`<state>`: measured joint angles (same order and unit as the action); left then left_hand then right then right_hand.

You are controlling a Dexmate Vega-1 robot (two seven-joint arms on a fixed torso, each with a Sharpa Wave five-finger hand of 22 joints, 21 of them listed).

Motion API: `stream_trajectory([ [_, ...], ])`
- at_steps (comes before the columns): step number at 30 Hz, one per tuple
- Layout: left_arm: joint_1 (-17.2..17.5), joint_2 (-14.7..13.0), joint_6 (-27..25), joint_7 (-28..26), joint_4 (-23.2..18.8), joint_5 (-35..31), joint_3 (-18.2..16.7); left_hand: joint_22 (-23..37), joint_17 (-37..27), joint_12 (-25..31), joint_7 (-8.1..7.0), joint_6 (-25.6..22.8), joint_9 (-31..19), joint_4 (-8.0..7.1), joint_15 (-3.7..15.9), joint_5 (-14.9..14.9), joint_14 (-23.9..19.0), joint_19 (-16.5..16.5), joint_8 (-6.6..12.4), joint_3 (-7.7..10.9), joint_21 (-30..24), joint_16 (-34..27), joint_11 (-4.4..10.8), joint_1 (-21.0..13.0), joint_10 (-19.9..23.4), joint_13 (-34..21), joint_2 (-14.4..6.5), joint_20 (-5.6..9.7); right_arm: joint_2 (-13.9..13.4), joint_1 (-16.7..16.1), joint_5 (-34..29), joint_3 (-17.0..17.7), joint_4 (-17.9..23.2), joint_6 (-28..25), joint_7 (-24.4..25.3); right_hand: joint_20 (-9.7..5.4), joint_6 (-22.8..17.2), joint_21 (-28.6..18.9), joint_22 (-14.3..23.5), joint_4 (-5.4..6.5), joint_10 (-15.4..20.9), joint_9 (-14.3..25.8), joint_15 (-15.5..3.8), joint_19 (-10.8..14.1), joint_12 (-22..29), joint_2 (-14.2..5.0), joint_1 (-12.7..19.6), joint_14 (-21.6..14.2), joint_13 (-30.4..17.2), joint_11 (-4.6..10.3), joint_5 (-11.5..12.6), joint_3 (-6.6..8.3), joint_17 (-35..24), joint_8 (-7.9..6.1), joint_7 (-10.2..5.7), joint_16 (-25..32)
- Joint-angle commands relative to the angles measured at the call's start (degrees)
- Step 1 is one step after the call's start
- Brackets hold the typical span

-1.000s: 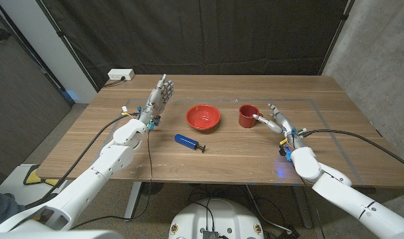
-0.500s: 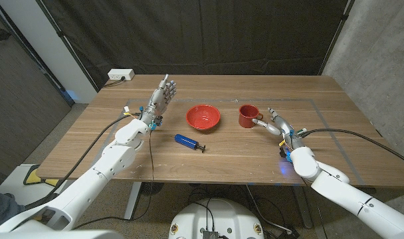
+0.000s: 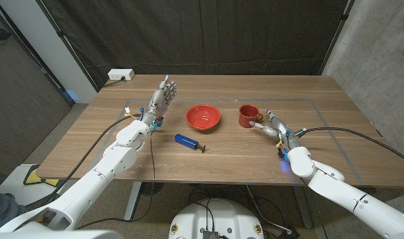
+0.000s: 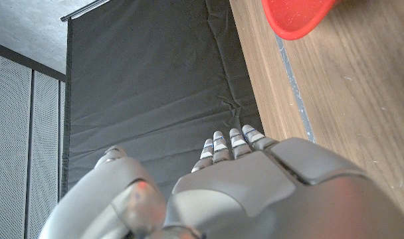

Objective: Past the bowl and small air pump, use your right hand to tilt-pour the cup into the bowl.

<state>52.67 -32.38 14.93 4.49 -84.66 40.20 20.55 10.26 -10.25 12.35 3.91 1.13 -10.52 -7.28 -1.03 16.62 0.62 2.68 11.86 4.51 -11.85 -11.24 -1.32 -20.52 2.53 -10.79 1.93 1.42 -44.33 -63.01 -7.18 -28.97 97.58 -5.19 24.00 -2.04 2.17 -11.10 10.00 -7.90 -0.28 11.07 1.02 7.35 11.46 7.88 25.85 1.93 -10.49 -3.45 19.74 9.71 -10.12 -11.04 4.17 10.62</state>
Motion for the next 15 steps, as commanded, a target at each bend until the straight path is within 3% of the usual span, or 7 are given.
stream_trajectory([
  [1,0.9,-0.1,0.0,-1.1,-0.9,0.0,-0.3,0.2,-0.3,0.0,0.01,-0.4,-0.3,-0.06,-0.08,0.2,-0.4,0.0,0.19,-0.28,0.1,0.1,0.23,-0.2,0.6,-0.1,0.4,-0.53,1.3,3.1,-1.7,-2.6,-3.1,2.0,0.3,-3.89,-0.3,-0.3,0.1,0.01,0.3,0.2,-0.29,0.9,0.4,0.02,0.6,0.0,-0.1,-0.13,0.5,0.01,-0.1,-0.32,-0.16,0.3],
  [15,2.4,-0.7,0.0,-2.2,-2.1,0.3,-1.0,0.2,-0.3,-0.1,-0.04,-0.6,-0.3,-0.07,-0.03,0.2,-0.3,0.1,0.13,-0.48,0.1,0.2,0.24,-0.2,0.6,-0.1,0.3,-0.58,2.5,5.8,-2.7,-4.3,-5.4,3.2,-1.0,-3.87,-1.0,-0.4,0.1,-0.07,1.2,0.2,-0.23,1.6,0.7,-0.21,1.3,-0.9,-0.1,-0.08,0.9,-0.08,-0.1,-0.63,-0.35,0.4],
])
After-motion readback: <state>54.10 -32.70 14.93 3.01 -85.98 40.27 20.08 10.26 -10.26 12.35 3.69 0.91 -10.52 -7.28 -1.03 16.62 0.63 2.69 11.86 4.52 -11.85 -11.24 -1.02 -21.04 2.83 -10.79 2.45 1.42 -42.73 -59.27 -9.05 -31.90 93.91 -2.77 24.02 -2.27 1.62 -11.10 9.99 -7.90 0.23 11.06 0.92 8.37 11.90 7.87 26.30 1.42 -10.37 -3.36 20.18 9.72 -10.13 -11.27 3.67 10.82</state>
